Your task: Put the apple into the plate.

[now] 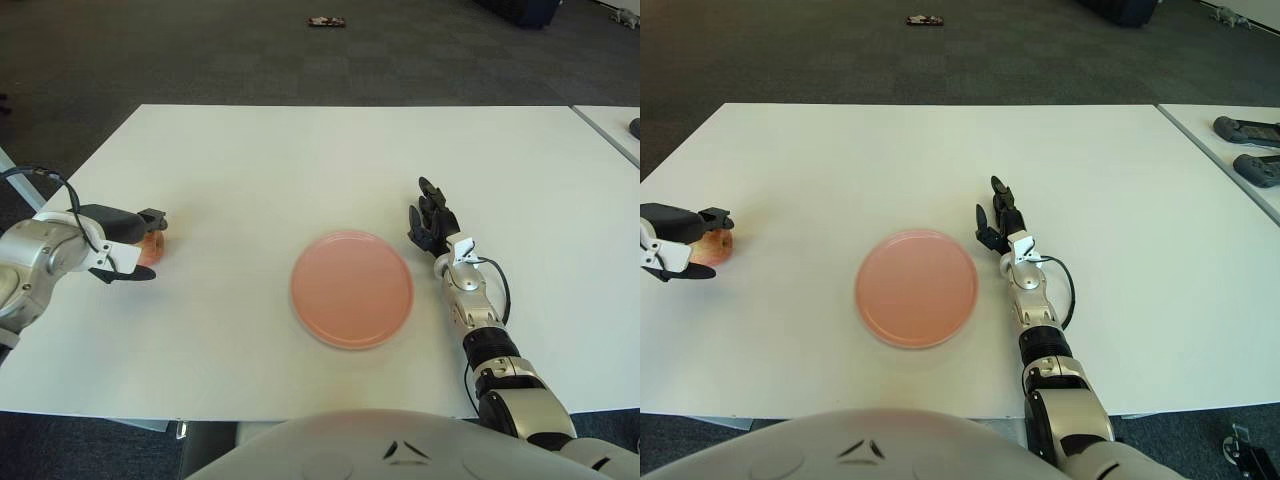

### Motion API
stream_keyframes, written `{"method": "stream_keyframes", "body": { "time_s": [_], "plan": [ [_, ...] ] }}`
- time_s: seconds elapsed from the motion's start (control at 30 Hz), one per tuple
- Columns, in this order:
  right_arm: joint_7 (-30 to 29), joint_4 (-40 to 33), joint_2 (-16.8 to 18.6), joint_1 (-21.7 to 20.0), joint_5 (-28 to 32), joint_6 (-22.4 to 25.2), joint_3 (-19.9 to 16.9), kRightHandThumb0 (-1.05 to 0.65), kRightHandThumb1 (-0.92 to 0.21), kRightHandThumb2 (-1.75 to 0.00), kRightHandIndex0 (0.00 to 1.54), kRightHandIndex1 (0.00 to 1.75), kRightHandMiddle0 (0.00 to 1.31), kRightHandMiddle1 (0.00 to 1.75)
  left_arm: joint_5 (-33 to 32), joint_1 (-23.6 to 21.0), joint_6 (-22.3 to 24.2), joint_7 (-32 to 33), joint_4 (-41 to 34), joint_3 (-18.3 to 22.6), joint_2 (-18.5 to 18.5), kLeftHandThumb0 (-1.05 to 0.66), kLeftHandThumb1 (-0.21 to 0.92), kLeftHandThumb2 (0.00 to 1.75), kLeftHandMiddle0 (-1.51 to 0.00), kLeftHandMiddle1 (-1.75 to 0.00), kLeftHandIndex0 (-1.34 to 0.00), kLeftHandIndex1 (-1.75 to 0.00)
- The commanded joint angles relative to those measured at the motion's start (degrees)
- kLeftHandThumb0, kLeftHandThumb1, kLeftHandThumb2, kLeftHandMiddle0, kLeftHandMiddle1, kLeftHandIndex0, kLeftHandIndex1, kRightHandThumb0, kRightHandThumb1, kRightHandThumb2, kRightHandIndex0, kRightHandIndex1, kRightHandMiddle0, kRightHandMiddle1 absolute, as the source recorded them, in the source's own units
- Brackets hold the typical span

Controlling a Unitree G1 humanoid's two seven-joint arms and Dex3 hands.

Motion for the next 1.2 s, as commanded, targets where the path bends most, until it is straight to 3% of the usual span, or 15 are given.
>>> {"method": "stream_keyframes", "body": {
  "time_s": [0.0, 0.23, 0.57, 0.87, 1.0, 1.17],
  "plan": [
    [-0.2, 0.9, -0.1, 1.7, 0.0, 2.2, 0.1, -0.74, -0.92, -0.77, 0.10, 0.01, 0.00, 0.23, 0.8, 0.0, -2.3, 5.9, 4.4, -0.4, -1.3, -1.05, 0.92, 0.48, -0.18, -0.03, 0.00, -0.46],
    [0.3, 0.9, -0.2, 1.7, 0.4, 2.1, 0.0, -0.74, -0.92, -0.77, 0.10, 0.01, 0.00, 0.22, 1.5, -0.1, -6.1, 10.8, 5.4, -0.5, -0.5, -1.05, 0.92, 0.47, -0.26, -0.08, 0.00, -0.46],
    [-0.4, 1.1, -0.3, 1.8, -0.2, 1.6, 0.0, -0.73, -0.92, -0.78, 0.11, 0.01, 0.00, 0.21, 5.9, -1.7, -7.9, 14.3, 9.9, -2.8, -0.5, -1.05, 0.92, 0.54, -0.25, -0.08, 0.00, -0.43],
    [-0.8, 1.4, -0.5, 1.8, -0.4, 1.3, 0.0, -0.75, -0.92, -0.78, 0.11, 0.00, 0.00, 0.20, 4.1, -2.5, -5.0, 6.7, 6.9, -2.5, 0.2, -1.05, 0.92, 0.50, -0.21, -0.09, 0.00, -0.54],
    [-1.1, 1.6, -0.5, 1.7, -0.6, 1.5, 0.1, -0.75, -0.92, -0.77, 0.11, 0.00, 0.00, 0.20, 4.2, -1.7, -2.2, 2.2, 2.3, -1.7, 0.8, -1.05, 0.92, 0.50, -0.19, -0.09, 0.00, -0.53],
    [-1.0, 1.9, -0.7, 1.6, -0.6, 1.4, 0.2, -0.76, -0.92, -0.78, 0.11, 0.00, 0.00, 0.19, 6.2, -0.9, -0.6, 1.3, 1.0, -2.0, 1.2, -1.05, 0.92, 0.57, -0.18, -0.09, 0.00, -0.44]
  ]
}}
